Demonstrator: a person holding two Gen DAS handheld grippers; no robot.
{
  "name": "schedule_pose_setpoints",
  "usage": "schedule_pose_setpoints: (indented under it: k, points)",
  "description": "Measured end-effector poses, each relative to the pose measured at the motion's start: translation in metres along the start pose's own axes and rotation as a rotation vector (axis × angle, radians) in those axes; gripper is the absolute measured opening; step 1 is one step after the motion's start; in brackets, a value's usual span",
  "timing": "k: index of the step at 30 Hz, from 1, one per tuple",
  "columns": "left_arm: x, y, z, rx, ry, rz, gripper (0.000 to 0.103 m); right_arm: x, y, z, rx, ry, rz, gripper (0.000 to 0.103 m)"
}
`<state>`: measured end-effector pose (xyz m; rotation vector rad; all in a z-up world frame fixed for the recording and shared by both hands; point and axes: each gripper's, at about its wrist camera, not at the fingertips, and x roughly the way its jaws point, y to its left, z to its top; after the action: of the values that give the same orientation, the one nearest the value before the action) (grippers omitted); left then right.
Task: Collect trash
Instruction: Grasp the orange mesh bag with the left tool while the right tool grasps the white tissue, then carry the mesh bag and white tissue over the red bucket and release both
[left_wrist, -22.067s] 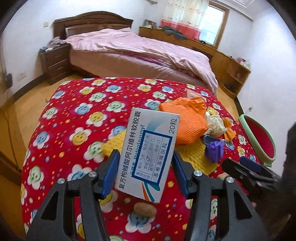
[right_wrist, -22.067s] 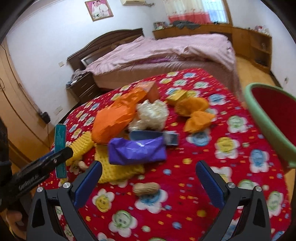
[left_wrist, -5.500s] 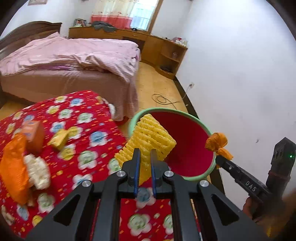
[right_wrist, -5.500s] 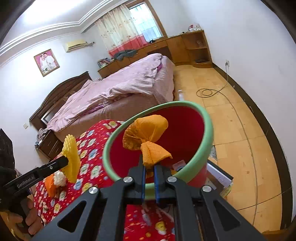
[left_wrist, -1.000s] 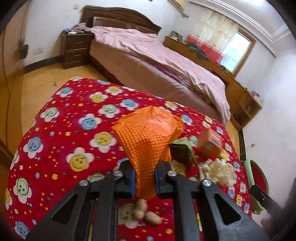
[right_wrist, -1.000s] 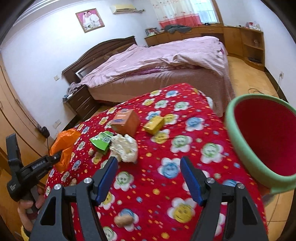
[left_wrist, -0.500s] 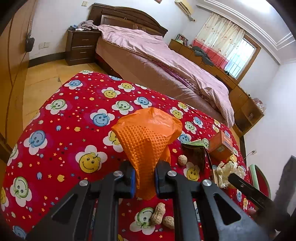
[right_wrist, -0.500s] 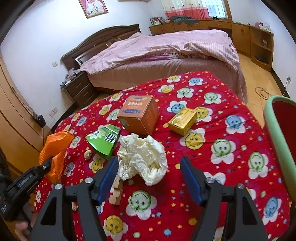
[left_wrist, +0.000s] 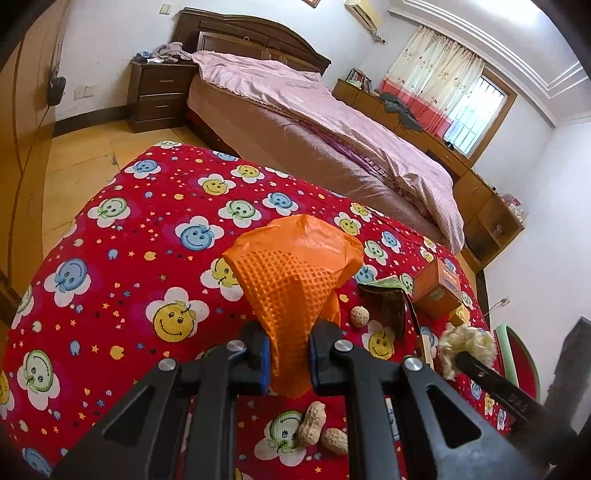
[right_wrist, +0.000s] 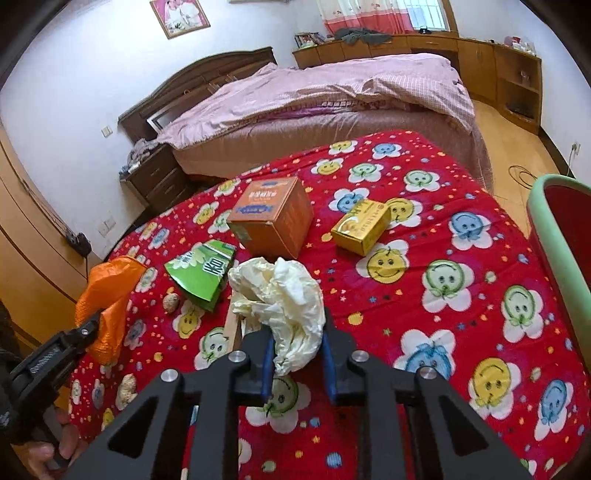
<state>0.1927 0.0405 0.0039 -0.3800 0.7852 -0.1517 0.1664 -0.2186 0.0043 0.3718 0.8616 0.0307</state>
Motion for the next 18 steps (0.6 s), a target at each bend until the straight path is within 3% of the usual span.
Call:
schedule_pose_setpoints:
  k: [8,18]
  points:
    - [-0.001,-0.002,-0.001,0.012,-0.005,-0.005,0.015,-0.047,-0.016,-0.005,0.03,-0.075,0.002,0.023]
    - [-0.006,-0.007,-0.001,0.018,-0.018,-0.025,0.015,-0.104,-0.049,-0.019,0.053,-0.161,-0.073,0.023]
